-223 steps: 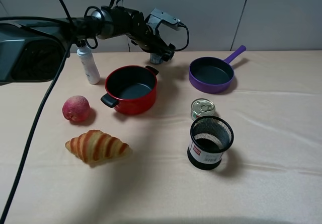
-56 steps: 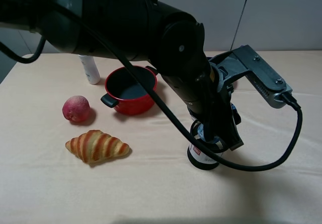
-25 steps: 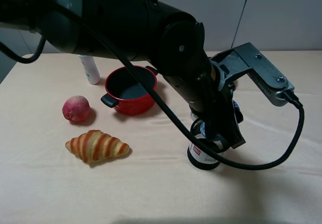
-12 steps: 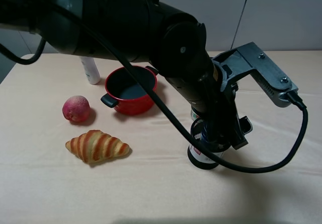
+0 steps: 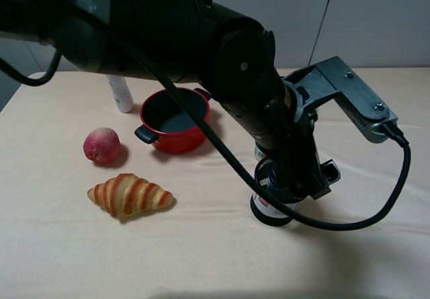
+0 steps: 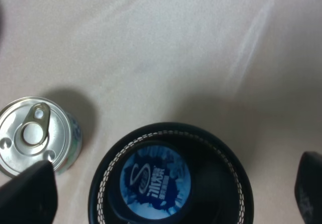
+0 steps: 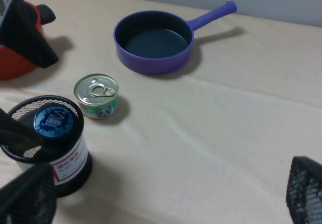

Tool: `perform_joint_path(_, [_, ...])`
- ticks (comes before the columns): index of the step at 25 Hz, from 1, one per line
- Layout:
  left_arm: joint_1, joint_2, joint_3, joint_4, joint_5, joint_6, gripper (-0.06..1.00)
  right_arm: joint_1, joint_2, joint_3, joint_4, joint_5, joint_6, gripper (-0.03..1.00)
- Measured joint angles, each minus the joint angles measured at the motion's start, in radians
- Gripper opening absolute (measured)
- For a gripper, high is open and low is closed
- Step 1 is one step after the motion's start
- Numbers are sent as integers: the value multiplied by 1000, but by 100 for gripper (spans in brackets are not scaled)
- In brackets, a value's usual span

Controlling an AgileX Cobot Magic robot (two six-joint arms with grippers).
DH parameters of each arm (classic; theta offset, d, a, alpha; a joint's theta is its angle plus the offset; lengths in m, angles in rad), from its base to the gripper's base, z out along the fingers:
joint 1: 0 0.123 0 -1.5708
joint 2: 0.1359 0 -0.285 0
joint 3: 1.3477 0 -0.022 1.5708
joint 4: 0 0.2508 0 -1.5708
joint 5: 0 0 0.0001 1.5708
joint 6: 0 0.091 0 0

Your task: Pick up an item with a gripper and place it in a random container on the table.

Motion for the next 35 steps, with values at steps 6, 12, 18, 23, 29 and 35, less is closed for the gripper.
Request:
perform_joint_path(6, [0, 0, 0, 2, -1, 0, 99, 0, 0, 0, 0, 0, 0, 69])
perform_joint_path(12, [0, 0, 0, 7, -18, 0, 99, 0, 0, 0, 0, 0, 0, 69])
perform_joint_path(18, [0, 0, 0, 7, -21, 0, 99, 0, 0, 0, 0, 0, 0, 69])
perform_joint_path(23, [0, 0, 0, 4, -21, 0, 99, 0, 0, 0, 1, 0, 0, 69])
perform_joint_path(29, [0, 0, 0, 4, -21, 0, 99, 0, 0, 0, 1, 0, 0, 69])
perform_joint_path(35, [0, 0, 0, 4, -21, 0, 99, 0, 0, 0, 1, 0, 0, 69])
